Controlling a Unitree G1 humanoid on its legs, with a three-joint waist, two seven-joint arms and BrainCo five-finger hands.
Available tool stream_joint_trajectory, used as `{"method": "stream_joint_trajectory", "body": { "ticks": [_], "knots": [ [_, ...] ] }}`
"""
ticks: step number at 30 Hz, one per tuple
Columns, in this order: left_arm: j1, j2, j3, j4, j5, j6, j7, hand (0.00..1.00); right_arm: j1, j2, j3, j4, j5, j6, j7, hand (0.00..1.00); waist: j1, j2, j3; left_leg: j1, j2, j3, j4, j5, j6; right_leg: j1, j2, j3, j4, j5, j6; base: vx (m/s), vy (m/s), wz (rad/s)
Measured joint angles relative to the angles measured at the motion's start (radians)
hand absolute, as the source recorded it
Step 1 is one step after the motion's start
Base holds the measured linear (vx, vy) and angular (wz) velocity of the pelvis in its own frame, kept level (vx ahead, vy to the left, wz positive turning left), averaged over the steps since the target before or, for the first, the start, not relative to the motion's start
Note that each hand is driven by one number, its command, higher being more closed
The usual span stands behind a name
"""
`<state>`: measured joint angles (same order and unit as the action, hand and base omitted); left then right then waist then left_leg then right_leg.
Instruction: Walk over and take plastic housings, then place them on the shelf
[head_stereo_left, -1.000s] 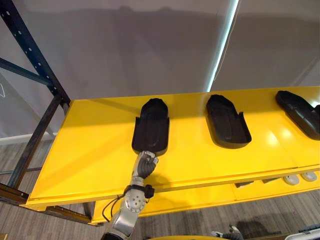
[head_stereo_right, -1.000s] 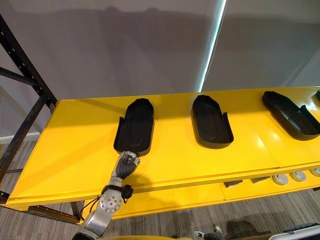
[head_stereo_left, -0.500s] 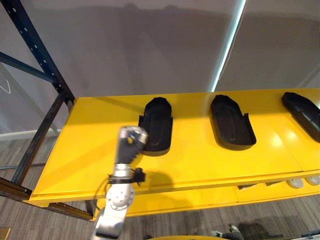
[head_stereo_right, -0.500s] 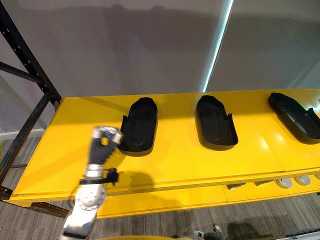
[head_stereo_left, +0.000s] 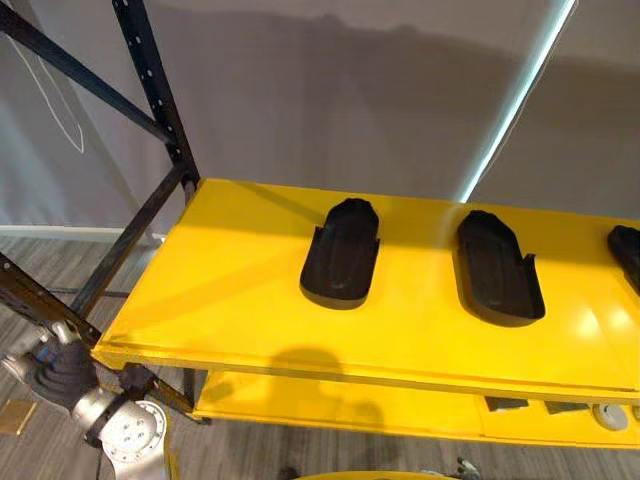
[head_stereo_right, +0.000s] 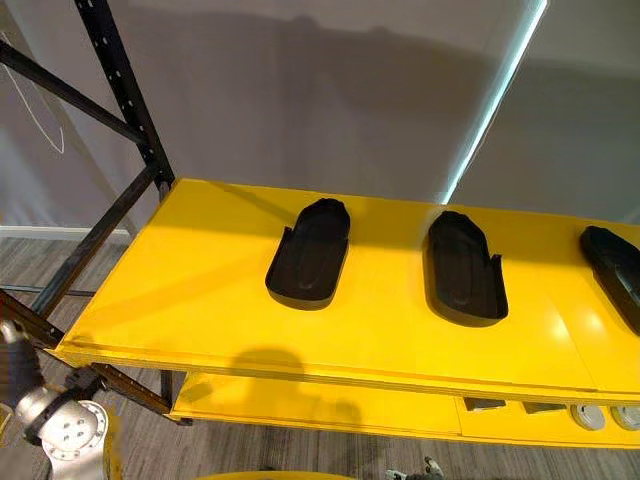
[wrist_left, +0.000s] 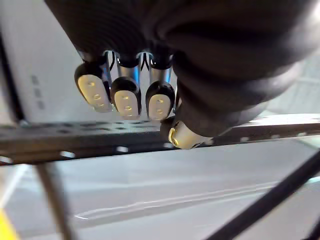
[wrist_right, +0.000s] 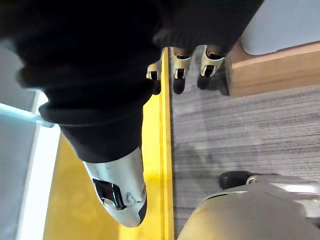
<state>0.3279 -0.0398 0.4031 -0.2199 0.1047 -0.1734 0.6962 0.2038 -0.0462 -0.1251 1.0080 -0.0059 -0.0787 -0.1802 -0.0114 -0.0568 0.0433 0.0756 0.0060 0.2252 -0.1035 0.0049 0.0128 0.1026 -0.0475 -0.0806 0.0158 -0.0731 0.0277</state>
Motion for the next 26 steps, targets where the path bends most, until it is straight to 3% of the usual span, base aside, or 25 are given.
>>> {"method": "stream_joint_trajectory", "body": {
  "ticks": [4,5,15,21,26],
  "knots": [
    [0.006,-0.026,-0.009,0.188,-0.075,0.058,-0.085,1.0,0.0,0.018,0.003,-0.049,0.001,0.008,0.001,0.0,0.001,-0.015,0.002,0.007,0.007,0.032,0.0,-0.003,0.0,0.0,0.001,0.0,0.002,0.0,0.0,-0.02,-0.022,-0.09],
    [0.006,-0.026,-0.028,0.249,-0.075,0.071,-0.122,0.0,0.002,0.028,0.004,-0.073,0.003,0.013,0.001,0.0,0.0,-0.021,0.001,0.009,0.007,0.034,0.0,-0.003,0.0,0.001,0.001,-0.002,0.008,-0.003,0.005,0.0,0.0,0.0],
    [-0.021,0.007,-0.175,0.754,-0.002,0.145,-0.344,0.0,0.015,0.059,-0.029,-0.15,0.035,0.017,0.008,0.0,0.0,-0.005,0.0,0.028,-0.005,0.042,0.0,-0.007,-0.004,0.001,-0.01,0.006,0.036,-0.032,0.016,0.01,-0.003,-0.02],
    [-0.073,0.033,-0.199,0.921,0.027,0.153,-0.389,0.0,-0.036,0.057,-0.065,-0.084,0.035,0.018,0.009,0.0,-0.004,0.025,0.001,0.044,-0.002,0.066,0.0,-0.006,-0.003,-0.001,-0.005,0.032,0.027,-0.032,0.015,0.04,-0.019,-0.13],
    [-0.112,0.054,-0.206,1.001,0.03,0.153,-0.415,0.0,-0.075,0.051,-0.066,-0.041,0.032,0.024,0.01,0.0,-0.011,0.036,0.012,0.052,0.007,0.081,0.0,-0.012,-0.012,-0.001,0.007,0.057,0.016,-0.03,0.012,0.02,-0.042,-0.12]
  ]
}}
